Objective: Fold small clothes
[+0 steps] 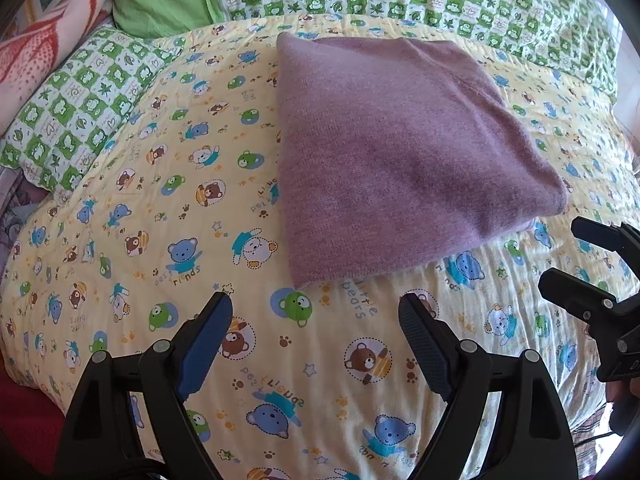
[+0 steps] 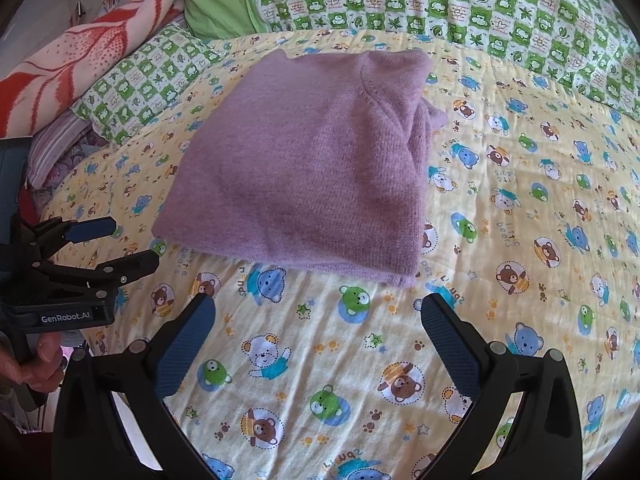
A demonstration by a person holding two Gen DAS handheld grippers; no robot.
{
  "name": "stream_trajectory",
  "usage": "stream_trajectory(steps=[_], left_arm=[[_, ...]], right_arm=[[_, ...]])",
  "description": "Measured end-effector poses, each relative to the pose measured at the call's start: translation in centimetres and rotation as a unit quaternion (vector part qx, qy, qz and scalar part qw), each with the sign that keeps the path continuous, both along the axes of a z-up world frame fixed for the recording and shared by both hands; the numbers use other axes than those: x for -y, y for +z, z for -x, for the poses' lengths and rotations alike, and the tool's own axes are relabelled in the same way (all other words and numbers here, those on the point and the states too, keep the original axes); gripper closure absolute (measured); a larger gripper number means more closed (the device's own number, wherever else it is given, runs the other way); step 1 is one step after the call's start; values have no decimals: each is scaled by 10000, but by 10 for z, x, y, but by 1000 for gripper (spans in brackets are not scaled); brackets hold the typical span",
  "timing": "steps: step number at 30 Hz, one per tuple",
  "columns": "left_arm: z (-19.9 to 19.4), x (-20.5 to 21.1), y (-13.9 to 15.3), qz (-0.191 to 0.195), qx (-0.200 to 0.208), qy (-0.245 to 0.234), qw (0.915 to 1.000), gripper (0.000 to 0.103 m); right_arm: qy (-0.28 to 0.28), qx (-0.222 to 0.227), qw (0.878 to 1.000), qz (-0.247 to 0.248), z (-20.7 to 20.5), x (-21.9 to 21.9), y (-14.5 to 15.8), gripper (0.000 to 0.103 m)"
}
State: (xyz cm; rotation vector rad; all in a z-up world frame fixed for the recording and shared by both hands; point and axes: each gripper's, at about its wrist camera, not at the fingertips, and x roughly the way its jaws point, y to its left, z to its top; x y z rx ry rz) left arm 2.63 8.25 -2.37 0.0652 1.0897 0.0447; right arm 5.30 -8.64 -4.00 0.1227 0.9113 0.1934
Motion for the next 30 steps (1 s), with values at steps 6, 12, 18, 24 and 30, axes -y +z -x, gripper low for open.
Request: stream_trajectory(steps=[6, 12, 18, 24, 30], left_arm=[[0, 2, 1, -3, -5, -38, 10000, 17], [-1, 2, 1, 3, -14, -55, 10000, 17], [-2, 2, 1, -17, 0, -81, 10000, 17], [-3, 1, 2, 8, 3, -69, 10000, 17], [-3, 1, 3, 13, 20, -74, 10000, 17]], right_arm=[[-19, 6, 10000, -18, -1, 3, 1, 1], [-24, 16, 10000, -27, -1, 2, 2, 1], [-10, 32, 10000, -29, -2, 3, 3, 1], [-16, 29, 10000, -23, -2, 2, 4, 1], [-29, 48, 10000, -24, -2, 3, 5, 1]])
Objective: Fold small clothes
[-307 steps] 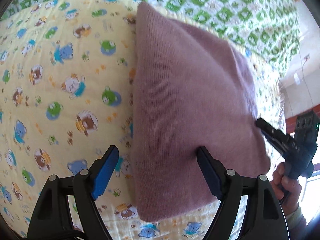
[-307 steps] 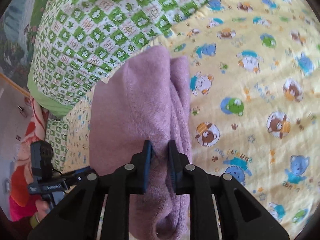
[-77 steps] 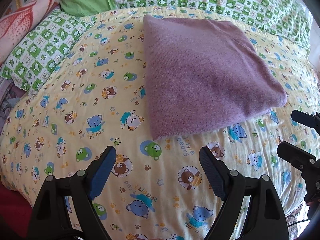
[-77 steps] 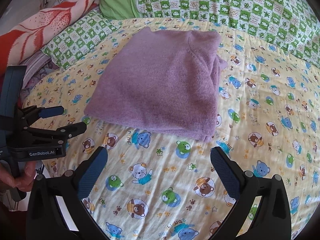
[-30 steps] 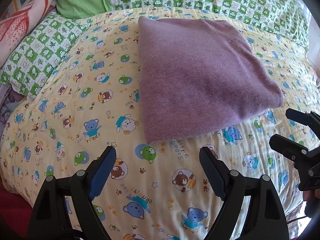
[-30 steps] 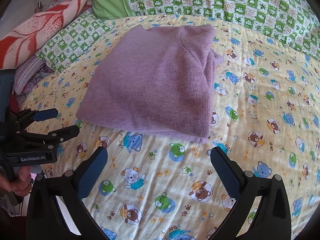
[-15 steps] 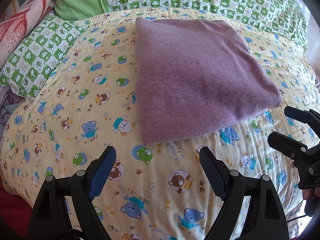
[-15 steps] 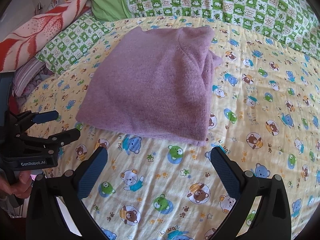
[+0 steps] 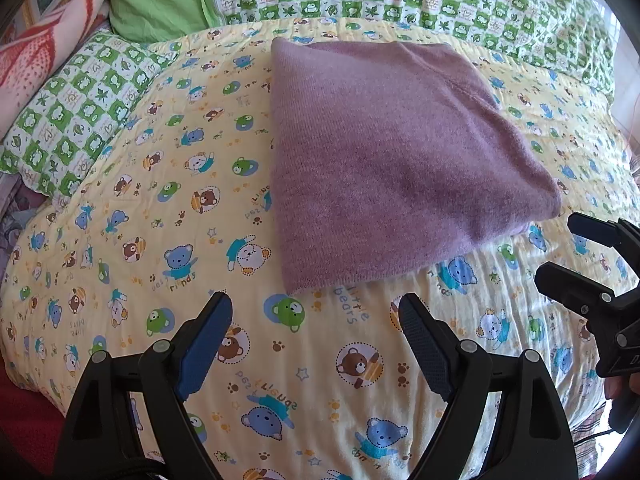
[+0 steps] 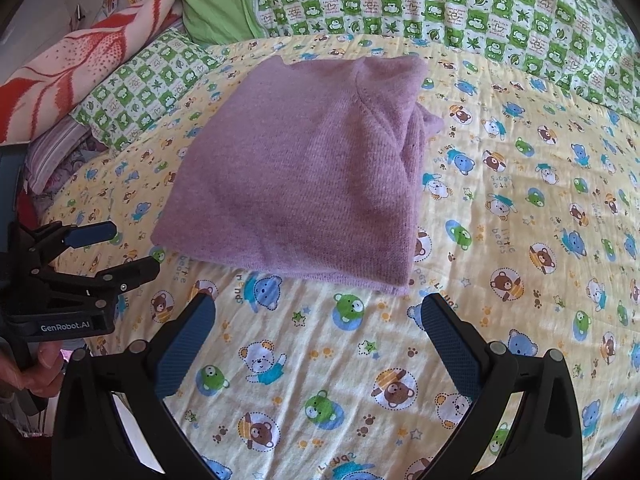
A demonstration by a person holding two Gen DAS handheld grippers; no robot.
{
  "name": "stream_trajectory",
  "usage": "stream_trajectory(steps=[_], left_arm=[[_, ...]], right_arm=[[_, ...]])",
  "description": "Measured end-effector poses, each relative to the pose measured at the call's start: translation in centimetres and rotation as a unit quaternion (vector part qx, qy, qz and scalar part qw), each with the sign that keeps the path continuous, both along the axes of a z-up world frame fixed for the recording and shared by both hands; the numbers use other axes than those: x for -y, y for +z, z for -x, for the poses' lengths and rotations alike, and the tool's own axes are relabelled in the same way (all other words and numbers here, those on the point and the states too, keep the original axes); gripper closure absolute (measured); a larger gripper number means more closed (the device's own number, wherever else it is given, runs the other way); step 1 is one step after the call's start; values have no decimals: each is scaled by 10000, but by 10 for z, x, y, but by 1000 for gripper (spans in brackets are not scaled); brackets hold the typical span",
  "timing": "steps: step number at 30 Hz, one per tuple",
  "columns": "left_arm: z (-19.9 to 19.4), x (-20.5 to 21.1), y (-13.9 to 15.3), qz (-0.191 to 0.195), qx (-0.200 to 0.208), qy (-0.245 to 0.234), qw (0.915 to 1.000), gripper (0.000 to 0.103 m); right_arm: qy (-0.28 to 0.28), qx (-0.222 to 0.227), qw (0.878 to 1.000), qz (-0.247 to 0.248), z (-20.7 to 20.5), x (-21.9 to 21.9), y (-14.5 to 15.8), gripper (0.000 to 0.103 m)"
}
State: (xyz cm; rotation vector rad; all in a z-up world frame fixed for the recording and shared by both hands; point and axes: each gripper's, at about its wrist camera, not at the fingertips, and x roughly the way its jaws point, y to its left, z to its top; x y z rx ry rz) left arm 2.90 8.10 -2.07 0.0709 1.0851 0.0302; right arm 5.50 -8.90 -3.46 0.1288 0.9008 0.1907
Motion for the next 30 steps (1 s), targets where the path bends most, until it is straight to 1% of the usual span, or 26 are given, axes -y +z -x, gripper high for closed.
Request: stream_trajectory(steps=[30], left_arm=[[1, 2, 2, 11, 26, 41, 10000, 17]], right_arm=[[5, 10, 10000, -17, -2, 1, 1, 1]])
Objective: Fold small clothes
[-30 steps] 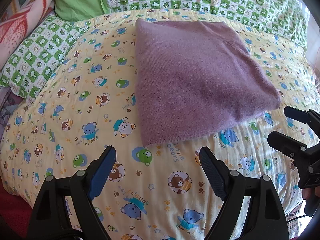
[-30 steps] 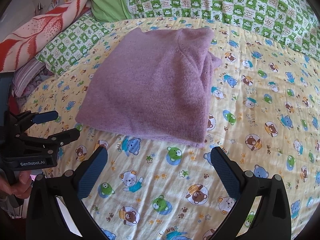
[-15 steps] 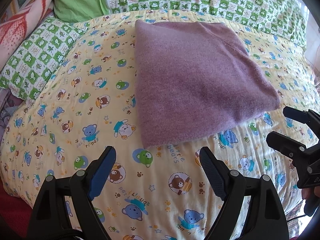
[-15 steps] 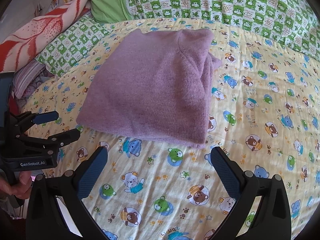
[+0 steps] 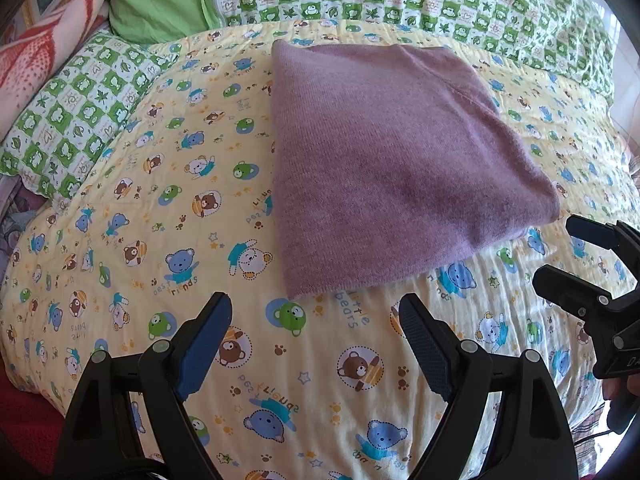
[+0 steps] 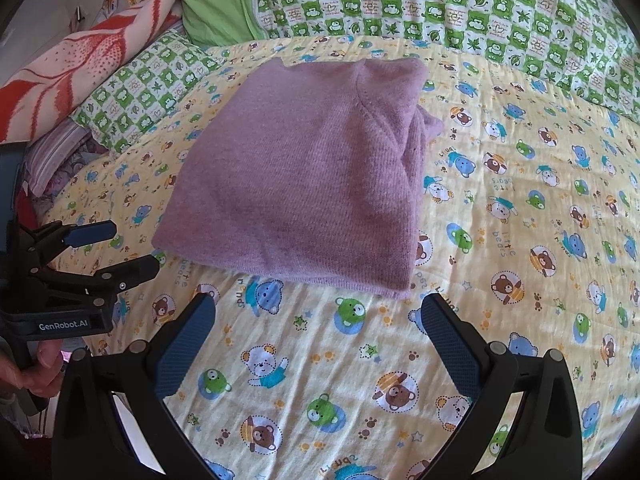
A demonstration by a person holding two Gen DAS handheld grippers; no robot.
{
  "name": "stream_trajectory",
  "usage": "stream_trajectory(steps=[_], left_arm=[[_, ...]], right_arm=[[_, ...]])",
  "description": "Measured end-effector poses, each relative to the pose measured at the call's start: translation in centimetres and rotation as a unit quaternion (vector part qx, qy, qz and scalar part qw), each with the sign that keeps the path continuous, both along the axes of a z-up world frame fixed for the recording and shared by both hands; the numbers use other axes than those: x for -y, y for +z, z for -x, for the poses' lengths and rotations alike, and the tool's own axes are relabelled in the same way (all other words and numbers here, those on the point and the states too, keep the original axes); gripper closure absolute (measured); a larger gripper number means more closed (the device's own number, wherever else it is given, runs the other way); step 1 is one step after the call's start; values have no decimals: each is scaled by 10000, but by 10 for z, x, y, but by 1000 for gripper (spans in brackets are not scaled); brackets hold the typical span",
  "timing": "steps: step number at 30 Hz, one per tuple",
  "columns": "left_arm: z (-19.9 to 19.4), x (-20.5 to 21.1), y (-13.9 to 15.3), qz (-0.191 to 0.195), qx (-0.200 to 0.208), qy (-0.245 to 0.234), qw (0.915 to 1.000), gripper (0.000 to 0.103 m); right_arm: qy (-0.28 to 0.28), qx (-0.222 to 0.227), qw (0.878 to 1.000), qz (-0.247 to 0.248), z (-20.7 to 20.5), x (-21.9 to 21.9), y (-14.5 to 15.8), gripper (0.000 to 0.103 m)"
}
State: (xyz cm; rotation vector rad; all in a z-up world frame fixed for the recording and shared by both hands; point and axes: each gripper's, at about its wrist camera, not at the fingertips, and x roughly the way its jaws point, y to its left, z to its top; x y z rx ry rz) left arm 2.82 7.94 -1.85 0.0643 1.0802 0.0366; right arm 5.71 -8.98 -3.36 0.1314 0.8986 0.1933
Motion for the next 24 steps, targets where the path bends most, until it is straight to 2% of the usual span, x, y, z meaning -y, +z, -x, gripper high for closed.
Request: stream_trajectory(steps=[24], left_arm=[[-8, 6, 16, -69, 192, 38, 9998, 17]], right_arm=[[-88, 70, 9999, -114, -2, 8, 7, 1]])
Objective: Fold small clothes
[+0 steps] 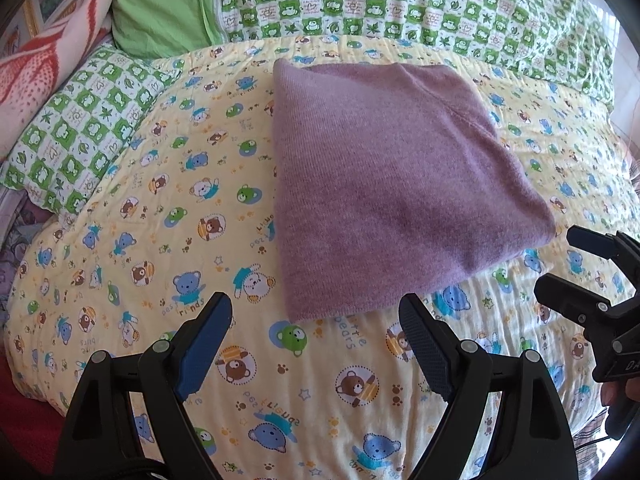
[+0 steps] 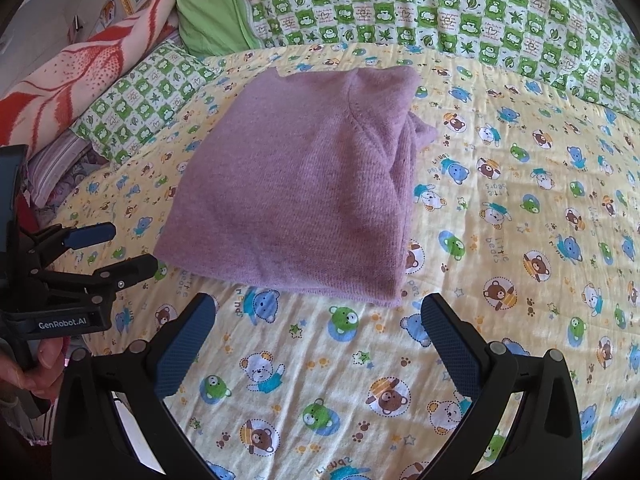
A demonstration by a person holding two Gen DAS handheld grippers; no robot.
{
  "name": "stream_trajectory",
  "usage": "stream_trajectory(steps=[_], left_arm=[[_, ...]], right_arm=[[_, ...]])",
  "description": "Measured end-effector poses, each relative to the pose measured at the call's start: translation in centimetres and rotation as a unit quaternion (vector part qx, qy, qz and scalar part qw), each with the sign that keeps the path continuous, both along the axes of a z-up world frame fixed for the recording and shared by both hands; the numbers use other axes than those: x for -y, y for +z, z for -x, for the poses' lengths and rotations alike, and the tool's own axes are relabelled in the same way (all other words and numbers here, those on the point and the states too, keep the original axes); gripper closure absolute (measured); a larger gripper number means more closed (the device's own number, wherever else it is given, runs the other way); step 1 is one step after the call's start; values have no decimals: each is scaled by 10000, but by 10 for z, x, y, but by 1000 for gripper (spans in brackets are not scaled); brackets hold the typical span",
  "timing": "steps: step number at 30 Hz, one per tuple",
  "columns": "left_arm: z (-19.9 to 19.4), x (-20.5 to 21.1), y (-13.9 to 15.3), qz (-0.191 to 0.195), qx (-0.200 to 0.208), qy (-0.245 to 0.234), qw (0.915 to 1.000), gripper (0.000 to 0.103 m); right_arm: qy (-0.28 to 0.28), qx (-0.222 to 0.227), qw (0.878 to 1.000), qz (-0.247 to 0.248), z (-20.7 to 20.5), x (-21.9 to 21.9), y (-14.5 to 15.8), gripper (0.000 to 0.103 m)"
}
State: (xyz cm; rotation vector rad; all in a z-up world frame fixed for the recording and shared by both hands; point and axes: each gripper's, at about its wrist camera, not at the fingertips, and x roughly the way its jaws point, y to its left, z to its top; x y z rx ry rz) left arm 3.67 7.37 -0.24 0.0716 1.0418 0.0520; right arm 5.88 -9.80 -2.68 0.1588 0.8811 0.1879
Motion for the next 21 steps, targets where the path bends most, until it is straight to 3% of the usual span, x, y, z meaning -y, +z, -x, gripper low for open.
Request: stream_trajectory(steps=[8, 21], left_arm=[[-13, -2, 10, 43, 93, 115, 9999, 17], [-11, 15, 5, 102, -14, -78, 9999, 17]], right_arm=[[-57, 31, 10000, -50, -4, 8, 4, 1], [-118, 49, 9999, -103, -4, 18, 8, 1]])
